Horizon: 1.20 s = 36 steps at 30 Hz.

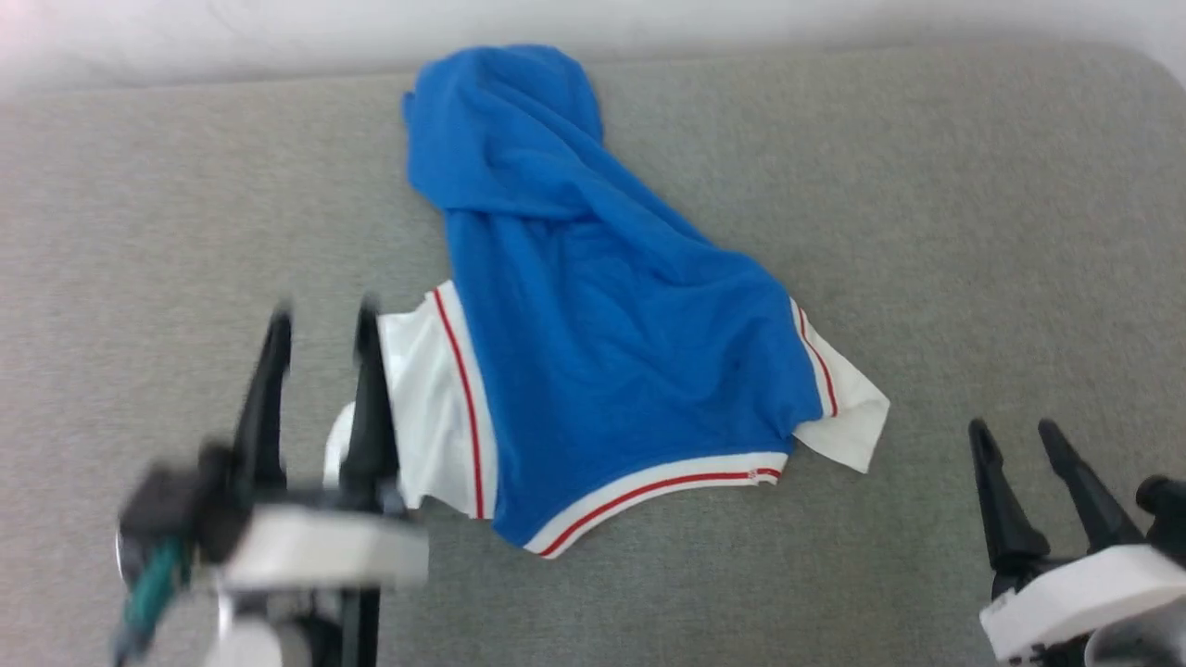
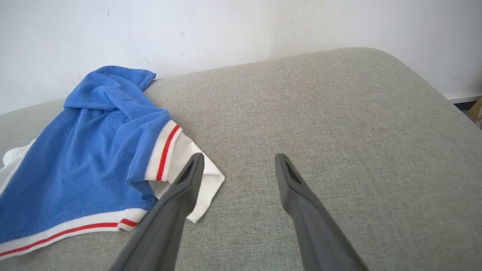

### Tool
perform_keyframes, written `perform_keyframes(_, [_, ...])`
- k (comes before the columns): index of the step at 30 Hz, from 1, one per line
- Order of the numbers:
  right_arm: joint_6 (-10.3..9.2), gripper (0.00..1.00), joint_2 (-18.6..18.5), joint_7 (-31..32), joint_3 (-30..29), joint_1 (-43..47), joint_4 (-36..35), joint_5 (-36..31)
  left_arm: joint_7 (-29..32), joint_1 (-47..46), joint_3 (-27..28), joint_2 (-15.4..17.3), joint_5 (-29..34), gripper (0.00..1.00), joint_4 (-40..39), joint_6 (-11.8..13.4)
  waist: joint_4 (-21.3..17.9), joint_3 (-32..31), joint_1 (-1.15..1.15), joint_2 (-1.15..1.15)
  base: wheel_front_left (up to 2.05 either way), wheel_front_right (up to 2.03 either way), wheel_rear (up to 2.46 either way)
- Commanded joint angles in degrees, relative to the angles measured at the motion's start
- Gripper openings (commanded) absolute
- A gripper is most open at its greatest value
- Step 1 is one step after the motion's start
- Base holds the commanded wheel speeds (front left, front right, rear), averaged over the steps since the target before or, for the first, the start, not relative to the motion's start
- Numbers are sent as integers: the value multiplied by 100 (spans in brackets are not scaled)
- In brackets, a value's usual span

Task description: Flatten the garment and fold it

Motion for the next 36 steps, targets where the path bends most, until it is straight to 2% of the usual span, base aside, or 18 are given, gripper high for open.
perform_keyframes(1, [-5, 100, 15, 27, 21, 71, -2, 25, -83, 273, 37, -60, -70, 100, -72, 66, 270, -288, 2, 0, 0, 0, 0])
perform_keyframes(5, [-5, 100, 15, 74, -25, 224, -14, 27, -330, 1172, 91, -185, -101, 100, -108, 290, 419, -428, 2, 0, 0, 0, 0])
perform_keyframes(10, [-5, 100, 15, 135, -19, 253, -104, 1, -358, 1327, 90, -128, -29, 100, -39, 319, 565, -479, 2, 0, 0, 0, 0])
perform_keyframes(13, [-5, 100, 15, 166, -3, 232, -157, 0, 2, 1148, 31, 71, 43, 100, 48, 265, 596, -439, 2, 0, 0, 0, 0])
perform_keyframes(18, [-5, 100, 15, 194, 71, 175, -186, 5, 1012, 677, -113, 522, 101, 100, 426, 79, 532, -252, 2, 0, 0, 0, 0])
perform_keyframes(22, [-5, 100, 15, 187, 56, 142, -174, 8, 1697, 351, -237, 735, 39, 100, 725, -83, 439, -103, 2, 0, 0, 0, 0])
perform_keyframes(30, [-5, 100, 15, 173, 68, 58, -142, 39, 2524, 68, -435, 937, -109, 100, 1312, -298, 299, 69, 2, 0, 0, 0, 0])
perform_keyframes(36, [-5, 100, 15, 201, 50, 18, -160, 20, 2727, -117, -566, 961, -125, 100, 1791, -403, 279, 143, 2, 0, 0, 0, 0])
